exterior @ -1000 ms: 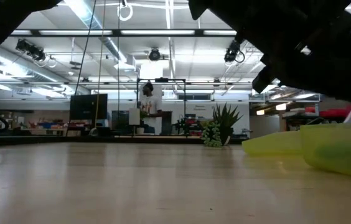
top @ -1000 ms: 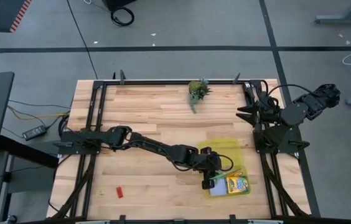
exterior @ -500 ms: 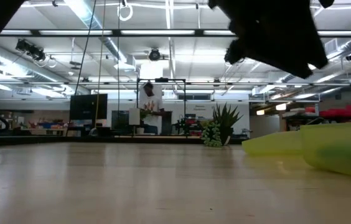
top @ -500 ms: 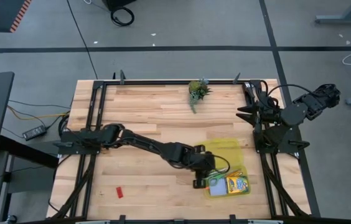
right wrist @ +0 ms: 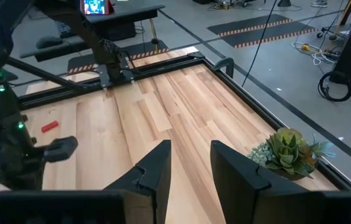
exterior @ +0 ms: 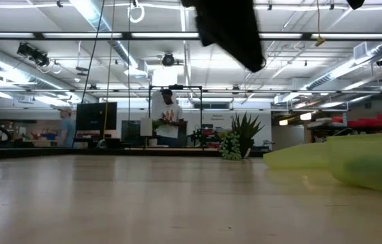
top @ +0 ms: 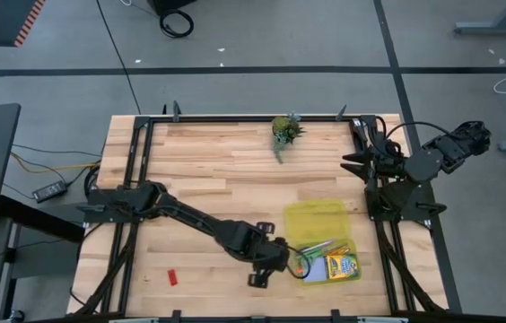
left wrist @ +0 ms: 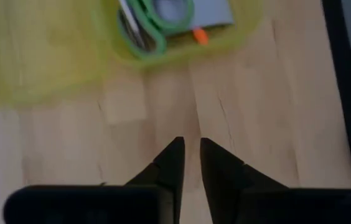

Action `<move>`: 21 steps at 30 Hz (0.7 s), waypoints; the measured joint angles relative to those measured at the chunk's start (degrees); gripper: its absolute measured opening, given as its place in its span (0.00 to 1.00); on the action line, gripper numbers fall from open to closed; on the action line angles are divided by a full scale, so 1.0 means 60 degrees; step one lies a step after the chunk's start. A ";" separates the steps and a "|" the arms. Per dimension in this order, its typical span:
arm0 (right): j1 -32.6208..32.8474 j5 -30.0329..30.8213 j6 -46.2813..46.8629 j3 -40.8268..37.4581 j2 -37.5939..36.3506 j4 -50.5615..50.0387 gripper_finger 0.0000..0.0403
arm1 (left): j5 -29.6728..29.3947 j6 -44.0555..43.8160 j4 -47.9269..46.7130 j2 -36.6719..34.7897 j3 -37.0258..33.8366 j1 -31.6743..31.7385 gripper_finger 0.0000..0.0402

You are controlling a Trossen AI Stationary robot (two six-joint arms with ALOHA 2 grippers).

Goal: Pack school essentials
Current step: Put the red eraser into the yellow supply box

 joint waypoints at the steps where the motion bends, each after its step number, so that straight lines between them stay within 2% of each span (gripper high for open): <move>1: -0.0001 0.0000 0.0000 -0.0002 0.0000 -0.0001 0.30 | 0.0002 -0.0110 0.0042 -0.0115 -0.0209 -0.0057 0.14; 10: 0.0000 0.0000 -0.0051 -0.0002 0.0000 -0.0003 0.30 | 0.0076 -0.1598 0.0146 -0.2030 -0.3065 -0.0595 0.14; 16: 0.0000 0.0000 -0.0178 -0.0002 0.0000 0.0007 0.30 | 0.1330 -0.2759 0.0085 -0.3105 -0.4963 -0.1184 0.13; 21: -0.0001 0.0000 -0.0238 -0.0002 0.0004 0.0015 0.30 | 0.1881 -0.2883 -0.0589 -0.3254 -0.5692 -0.1943 0.17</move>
